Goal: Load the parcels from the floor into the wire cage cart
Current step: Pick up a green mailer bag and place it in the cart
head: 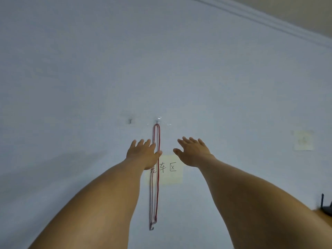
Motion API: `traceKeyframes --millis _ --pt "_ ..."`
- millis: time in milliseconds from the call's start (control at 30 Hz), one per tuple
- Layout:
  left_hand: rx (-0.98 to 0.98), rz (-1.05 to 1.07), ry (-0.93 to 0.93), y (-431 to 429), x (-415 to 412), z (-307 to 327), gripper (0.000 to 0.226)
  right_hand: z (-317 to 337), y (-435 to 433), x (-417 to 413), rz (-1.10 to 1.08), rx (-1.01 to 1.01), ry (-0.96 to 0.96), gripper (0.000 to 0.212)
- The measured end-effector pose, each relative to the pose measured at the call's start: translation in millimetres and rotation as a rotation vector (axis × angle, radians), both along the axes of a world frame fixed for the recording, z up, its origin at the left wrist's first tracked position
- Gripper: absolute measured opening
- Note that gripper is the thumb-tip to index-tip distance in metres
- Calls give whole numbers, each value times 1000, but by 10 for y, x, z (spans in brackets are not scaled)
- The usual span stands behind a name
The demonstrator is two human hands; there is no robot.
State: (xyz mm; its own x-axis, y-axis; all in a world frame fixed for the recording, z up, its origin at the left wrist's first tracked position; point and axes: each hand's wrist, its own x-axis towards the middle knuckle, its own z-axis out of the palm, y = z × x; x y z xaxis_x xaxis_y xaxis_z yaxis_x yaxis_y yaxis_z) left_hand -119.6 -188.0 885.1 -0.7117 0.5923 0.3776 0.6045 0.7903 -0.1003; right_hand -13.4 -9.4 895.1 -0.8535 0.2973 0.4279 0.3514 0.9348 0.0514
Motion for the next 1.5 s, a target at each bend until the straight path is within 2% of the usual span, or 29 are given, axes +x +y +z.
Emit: traceKeyframes --millis 267,400,600,833,1000,1167,1333,1500 --pt "146 29 -43 1403 400 -190 68 -185 1479 337 24 23 -47 68" --pt "120 76 -92 1752 462 -295 68 -186 2022 409 20 1 -66 67" --pt "52 207 -76 1896 341 -382 68 -353 2188 145 118 -53 -48 68" --pt "17 178 -148 2212 70 -957 68 -1016 2432 -90 120 -121 -136 68" --pt "14 221 -280 2396 -133 -1794 68 -1825 2716 -355 170 -155 -289 68" --pt "-1 289 -404 2524 -274 -2957 69 -2858 2828 -670 262 -267 -428 69" --pt "-81 373 -606 2477 -234 -4467 69 -4388 2901 -778 276 -502 -622 69" --pt "-87 468 -901 2299 -44 -6164 63 -6196 2884 -576 216 -621 -886 67"
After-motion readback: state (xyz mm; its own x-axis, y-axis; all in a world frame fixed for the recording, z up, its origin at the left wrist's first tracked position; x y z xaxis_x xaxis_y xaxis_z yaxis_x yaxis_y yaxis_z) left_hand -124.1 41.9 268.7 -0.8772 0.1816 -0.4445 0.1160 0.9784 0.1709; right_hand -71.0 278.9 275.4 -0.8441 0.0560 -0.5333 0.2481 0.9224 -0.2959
